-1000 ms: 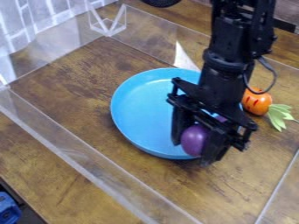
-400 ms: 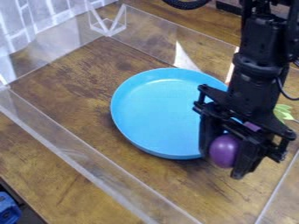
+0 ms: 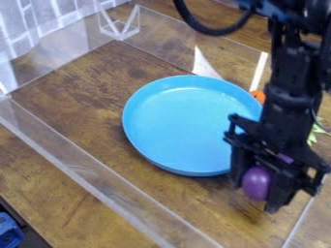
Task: Remove the purple eggplant from the blue tray and put it on the table
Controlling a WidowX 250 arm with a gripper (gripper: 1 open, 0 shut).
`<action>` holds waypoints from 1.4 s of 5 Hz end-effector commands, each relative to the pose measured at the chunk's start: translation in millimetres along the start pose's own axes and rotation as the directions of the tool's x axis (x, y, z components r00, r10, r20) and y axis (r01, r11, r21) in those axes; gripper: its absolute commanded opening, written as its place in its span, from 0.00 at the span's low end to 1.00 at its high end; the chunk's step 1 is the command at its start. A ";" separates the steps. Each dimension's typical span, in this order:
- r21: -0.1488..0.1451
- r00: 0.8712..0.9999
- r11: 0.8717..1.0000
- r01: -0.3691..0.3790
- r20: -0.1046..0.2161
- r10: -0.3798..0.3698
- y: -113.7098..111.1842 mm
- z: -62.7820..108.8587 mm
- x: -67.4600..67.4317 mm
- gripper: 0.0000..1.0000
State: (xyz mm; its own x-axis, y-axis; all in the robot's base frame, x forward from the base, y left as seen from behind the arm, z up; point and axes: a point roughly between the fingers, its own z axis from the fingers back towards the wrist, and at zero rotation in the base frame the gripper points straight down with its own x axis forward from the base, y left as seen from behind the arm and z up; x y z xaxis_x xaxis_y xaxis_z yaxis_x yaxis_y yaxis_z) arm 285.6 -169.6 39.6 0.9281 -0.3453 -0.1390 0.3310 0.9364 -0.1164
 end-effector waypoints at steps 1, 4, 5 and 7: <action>-0.006 0.995 1.000 0.001 0.097 -0.001 5.5 12.0 23.1 0.00; 0.008 0.987 1.000 0.018 0.160 -0.019 -0.9 7.8 30.3 0.00; 0.002 0.984 1.000 -0.003 0.181 0.002 -0.8 4.7 38.9 1.00; -0.010 0.969 1.000 -0.022 0.248 0.024 5.2 -3.7 40.1 1.00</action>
State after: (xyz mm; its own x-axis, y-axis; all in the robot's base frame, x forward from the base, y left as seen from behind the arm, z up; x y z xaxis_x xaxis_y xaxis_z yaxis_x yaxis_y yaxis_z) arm 319.9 -178.7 22.0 0.9507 -0.3012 0.0743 0.3083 0.9438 -0.1190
